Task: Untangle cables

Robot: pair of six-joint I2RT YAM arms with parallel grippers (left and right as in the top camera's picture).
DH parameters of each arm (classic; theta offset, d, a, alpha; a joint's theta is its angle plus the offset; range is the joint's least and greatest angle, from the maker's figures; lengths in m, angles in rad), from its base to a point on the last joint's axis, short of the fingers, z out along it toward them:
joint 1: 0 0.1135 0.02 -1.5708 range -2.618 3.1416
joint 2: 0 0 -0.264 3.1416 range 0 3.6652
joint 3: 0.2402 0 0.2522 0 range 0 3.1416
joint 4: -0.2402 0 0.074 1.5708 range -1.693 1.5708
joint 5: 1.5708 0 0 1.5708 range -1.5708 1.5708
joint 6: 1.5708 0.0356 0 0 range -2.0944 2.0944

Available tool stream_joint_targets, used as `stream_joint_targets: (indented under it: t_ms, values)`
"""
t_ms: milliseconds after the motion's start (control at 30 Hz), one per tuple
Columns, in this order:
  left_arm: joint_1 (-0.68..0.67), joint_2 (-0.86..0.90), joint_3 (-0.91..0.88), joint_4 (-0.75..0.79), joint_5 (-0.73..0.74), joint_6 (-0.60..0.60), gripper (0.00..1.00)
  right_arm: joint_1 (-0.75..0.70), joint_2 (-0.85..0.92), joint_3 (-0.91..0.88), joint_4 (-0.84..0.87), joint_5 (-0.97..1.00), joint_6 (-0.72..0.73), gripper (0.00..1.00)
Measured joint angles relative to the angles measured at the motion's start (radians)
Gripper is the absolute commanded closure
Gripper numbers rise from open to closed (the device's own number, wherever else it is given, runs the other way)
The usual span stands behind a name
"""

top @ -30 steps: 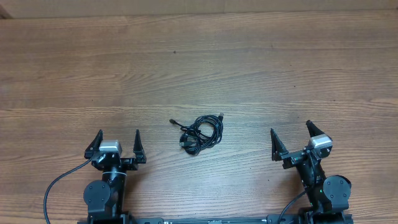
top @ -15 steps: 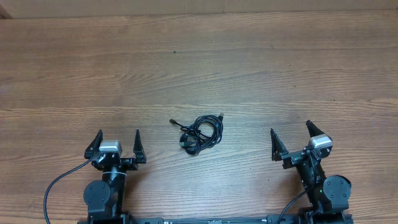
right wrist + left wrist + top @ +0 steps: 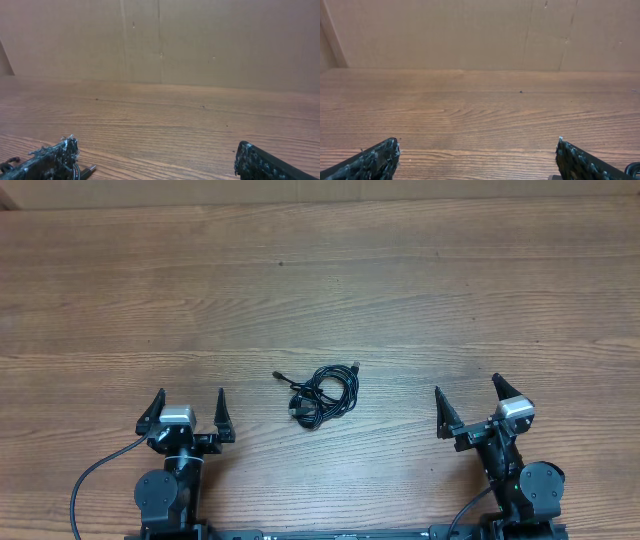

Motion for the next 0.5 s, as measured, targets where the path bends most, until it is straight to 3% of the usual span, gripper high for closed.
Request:
stream_joint_targets:
  t_ms: [500]
  values:
    - [0.0,0.0,0.0,0.002,0.0,-0.008,0.0,0.0,0.0,0.0,0.0,0.0,0.0,0.0]
